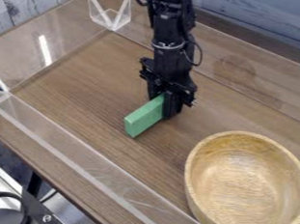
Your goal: Remove the green block from inside the brown bowl and put it on the table
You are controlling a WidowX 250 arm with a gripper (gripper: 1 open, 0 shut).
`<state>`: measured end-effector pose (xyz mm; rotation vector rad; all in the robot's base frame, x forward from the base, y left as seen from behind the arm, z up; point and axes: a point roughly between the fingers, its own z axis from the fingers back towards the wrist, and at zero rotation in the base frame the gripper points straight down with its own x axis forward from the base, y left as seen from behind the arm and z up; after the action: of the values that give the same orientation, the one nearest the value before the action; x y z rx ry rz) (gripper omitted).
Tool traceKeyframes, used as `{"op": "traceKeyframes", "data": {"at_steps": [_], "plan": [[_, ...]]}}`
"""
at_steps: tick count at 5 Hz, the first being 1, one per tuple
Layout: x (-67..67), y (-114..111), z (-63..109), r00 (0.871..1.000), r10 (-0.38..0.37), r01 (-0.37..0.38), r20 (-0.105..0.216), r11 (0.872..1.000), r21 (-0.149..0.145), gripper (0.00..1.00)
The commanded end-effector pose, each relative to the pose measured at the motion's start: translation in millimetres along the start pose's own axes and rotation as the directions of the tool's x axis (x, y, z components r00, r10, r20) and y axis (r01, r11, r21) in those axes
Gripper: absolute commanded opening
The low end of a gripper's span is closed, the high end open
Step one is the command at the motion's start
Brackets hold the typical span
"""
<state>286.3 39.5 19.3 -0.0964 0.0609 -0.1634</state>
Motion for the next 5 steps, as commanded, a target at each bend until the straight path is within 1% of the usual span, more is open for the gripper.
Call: {"op": "traceKeyframes", "data": {"at_steps": [1, 2, 5], "plan": [[0.6, 6.0, 4.7, 1.000, 0.018, -0.018, 0.011, 1.000, 0.002, 0.00], [-0.2, 6.9, 4.1, 1.000, 0.023, -0.023, 0.003, 1.000, -0.001, 0.00], [-2.6, 15.0, 4.7, 0.998, 0.063, -0.063, 0.004, 0.998, -0.013, 0.00]]}}
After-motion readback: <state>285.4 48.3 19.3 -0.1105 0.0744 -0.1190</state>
